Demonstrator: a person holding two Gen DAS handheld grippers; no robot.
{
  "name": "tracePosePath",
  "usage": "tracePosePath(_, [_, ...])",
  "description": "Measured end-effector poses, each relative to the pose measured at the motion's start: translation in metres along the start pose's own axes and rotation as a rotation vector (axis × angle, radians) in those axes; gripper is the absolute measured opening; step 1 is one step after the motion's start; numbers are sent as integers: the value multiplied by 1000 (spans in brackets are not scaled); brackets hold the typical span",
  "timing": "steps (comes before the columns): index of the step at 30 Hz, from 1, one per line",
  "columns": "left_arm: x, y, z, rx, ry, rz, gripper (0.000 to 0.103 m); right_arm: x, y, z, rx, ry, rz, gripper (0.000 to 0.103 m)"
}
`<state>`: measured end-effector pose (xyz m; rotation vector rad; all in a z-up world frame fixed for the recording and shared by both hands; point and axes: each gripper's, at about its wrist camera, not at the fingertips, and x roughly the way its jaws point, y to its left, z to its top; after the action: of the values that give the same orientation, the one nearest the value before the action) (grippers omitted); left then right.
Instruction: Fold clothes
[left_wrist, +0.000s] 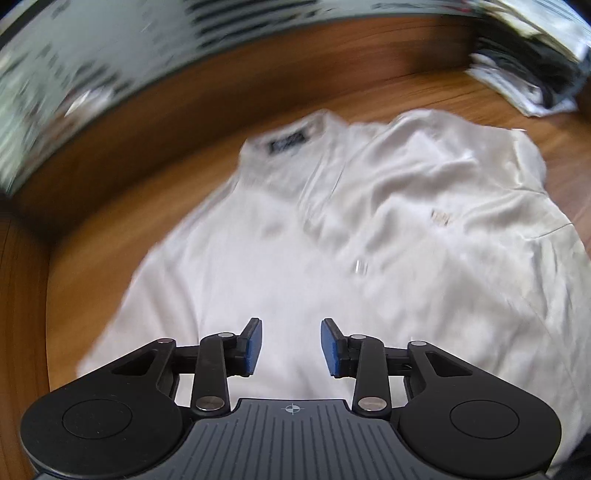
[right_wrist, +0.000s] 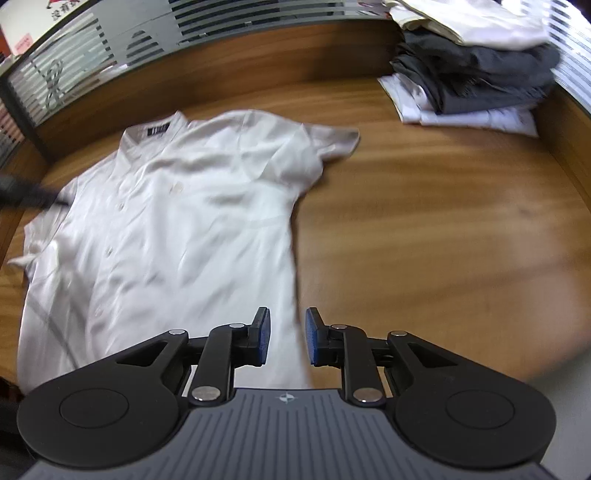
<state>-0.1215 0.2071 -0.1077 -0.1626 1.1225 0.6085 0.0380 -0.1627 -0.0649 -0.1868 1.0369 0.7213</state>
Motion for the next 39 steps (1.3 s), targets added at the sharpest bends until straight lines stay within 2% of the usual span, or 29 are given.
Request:
tracePosePath(9, [-13,-2,-86,-272,130,124,41,88,-35,103,-179,16,76,30])
tracePosePath(12, [-23,-5,-107,-353,153,149,42,116,-36,123,-263,44,86,30])
tracePosePath(13, [-25,-7,-113,-375,158,154,43,124,-35,128,-288,52,106,30])
tracePosePath(15, [-30,-11,-123,-416,169,164,43,137,-32,135,-333,74,146,37])
tracePosePath(18, [-34,-17,-130,-443,177,170,44,152,-27,143,-383,110,205,38])
tracePosePath(19, [-34,-19,-131,-446,177,174,45,157,-24,146,-393,127,221,36])
tracePosePath(21, [-33,-22,-131,-450,165,171,45,164,-20,151,-400,167,251,6])
tracePosePath(22, [-32,-23,-132,-453,156,168,45,164,-18,153,-406,173,256,5])
tracePosePath(25, [-18,-17,-135,-468,173,141,43,158,-16,159,-415,161,242,4])
tracePosePath(28, [-12,-13,-137,-484,155,124,42,148,-20,166,-408,146,209,3])
tracePosePath(31, [-11,-4,-137,-498,159,104,46,138,-21,169,-433,120,125,2])
tracePosePath(34, [-10,6,-140,-528,155,87,51,137,-30,172,-401,105,33,2])
tracePosePath(39, [-10,8,-143,-542,148,78,54,132,-32,159,-409,86,-3,5])
